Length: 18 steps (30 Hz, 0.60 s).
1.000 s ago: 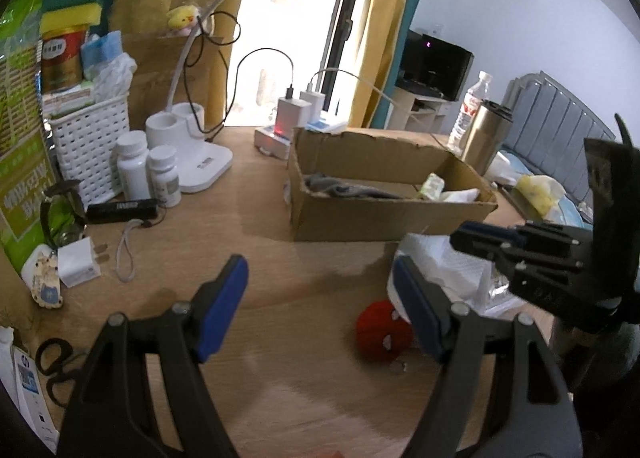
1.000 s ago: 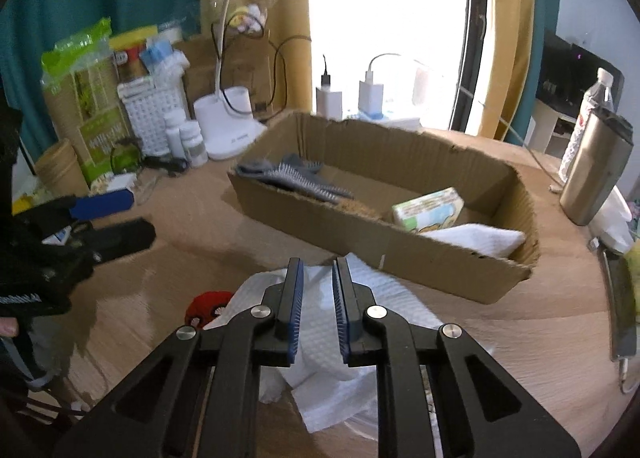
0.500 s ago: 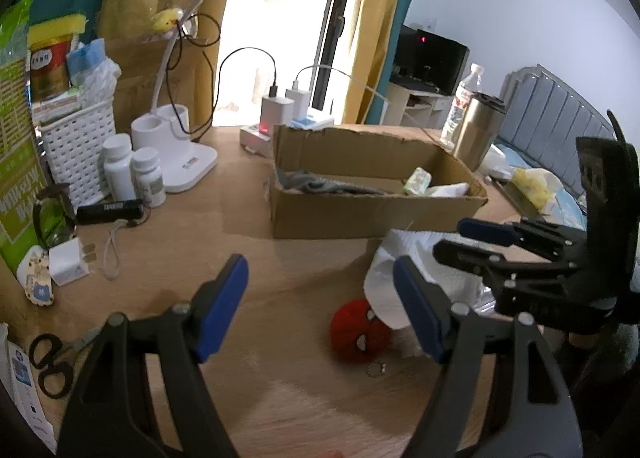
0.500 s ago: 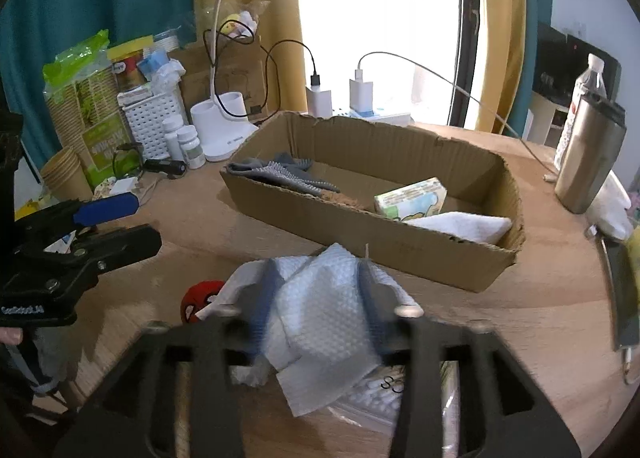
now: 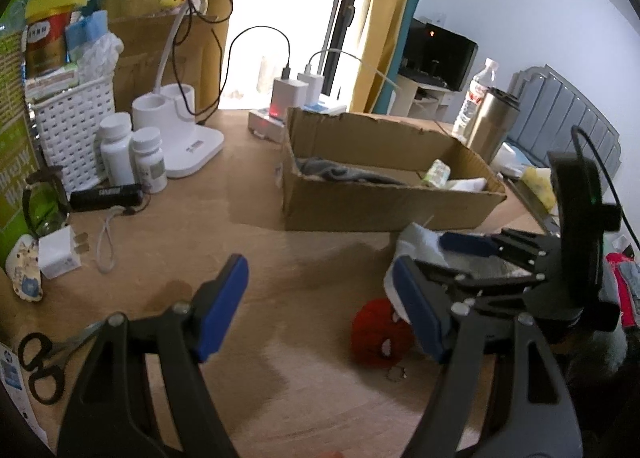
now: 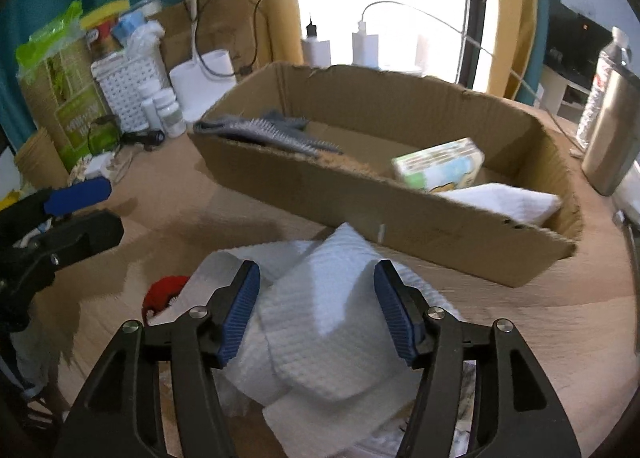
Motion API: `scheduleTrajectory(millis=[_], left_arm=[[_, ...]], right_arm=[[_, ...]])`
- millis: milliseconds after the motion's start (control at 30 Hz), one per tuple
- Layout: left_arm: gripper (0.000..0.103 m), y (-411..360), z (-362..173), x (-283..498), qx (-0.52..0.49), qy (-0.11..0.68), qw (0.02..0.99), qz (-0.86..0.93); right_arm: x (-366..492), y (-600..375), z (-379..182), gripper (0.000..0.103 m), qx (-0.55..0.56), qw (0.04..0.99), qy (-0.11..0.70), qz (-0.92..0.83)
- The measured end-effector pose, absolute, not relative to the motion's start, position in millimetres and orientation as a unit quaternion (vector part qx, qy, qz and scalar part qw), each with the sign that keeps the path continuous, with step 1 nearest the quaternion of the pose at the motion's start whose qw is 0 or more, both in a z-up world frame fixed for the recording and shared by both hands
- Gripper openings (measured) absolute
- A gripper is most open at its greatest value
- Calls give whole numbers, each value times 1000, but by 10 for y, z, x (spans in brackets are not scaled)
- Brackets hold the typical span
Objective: Organize soft objects
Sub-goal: 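Grasp the white paper towel with the right gripper and lift it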
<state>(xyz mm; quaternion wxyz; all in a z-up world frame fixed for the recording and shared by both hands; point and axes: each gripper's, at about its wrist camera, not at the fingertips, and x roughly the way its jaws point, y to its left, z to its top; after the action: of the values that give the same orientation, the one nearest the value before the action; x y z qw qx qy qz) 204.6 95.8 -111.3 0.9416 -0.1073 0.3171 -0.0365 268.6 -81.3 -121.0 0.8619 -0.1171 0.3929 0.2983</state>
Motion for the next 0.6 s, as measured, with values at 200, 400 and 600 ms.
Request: scheduleTrajectory(millis=[200, 400, 600], left_arm=[[76, 970, -1150, 2087, -109, 321, 940, -40], [76, 967, -1143, 2086, -108, 320, 940, -41], [76, 898, -1090, 2041, -103, 314, 943, -44]], right_arm=[[2707, -744, -1307, 8, -131, 855, 399, 305], [2667, -740, -1290, 3, -138, 855, 389, 314], [2602, -838, -1081, 3, -129, 869, 361, 313]])
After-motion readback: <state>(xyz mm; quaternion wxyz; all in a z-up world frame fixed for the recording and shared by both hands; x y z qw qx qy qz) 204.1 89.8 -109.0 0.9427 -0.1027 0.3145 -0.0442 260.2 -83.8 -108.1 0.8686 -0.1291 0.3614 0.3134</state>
